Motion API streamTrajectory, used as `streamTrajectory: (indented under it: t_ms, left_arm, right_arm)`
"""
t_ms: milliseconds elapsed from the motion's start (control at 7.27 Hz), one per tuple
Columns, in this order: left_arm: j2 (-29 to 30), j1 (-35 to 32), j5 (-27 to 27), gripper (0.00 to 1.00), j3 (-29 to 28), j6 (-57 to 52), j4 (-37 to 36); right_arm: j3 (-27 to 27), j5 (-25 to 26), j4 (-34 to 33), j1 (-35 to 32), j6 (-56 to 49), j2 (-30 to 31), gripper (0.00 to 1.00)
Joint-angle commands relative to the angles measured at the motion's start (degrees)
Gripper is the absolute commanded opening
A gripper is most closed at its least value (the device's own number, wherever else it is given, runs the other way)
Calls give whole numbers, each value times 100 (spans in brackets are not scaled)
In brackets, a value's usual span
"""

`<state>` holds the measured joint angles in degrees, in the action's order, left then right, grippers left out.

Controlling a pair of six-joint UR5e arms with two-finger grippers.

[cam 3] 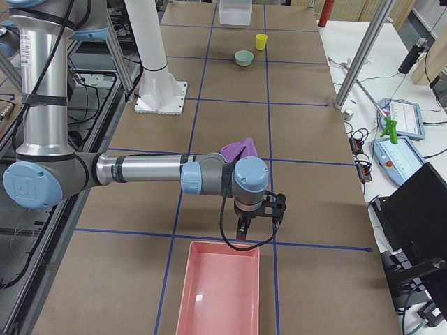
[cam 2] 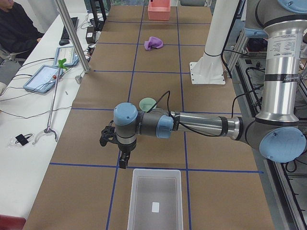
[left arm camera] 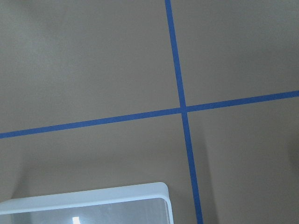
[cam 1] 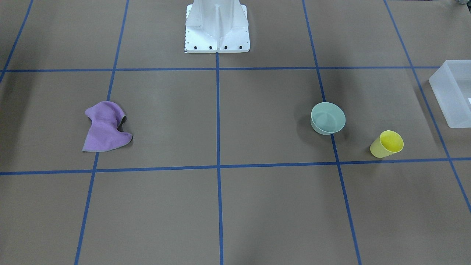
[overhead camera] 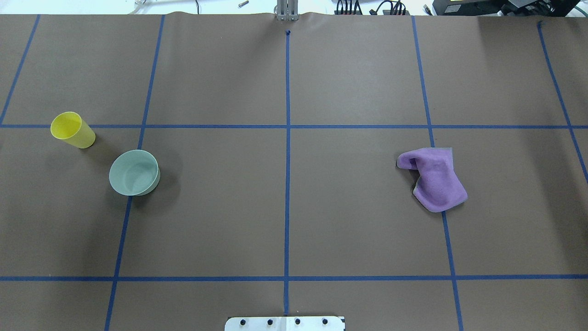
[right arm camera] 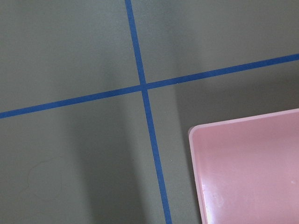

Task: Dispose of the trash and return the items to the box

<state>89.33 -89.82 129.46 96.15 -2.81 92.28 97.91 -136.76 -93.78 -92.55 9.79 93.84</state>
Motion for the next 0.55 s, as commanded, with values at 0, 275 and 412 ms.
streamTrajectory:
  t_ms: [0, 275, 412]
  left_arm:
    - [5, 0, 0, 98, 0, -9, 0]
    - [-21, 0, -9, 98, -9, -44, 26]
    - [-47, 0, 0, 98, -26, -53, 148]
  right_arm:
    - [61, 26, 0, -9, 15, 2, 100]
    - [53, 44, 0, -9, 41, 11, 100]
    - [53, 44, 0, -9, 41, 11, 100]
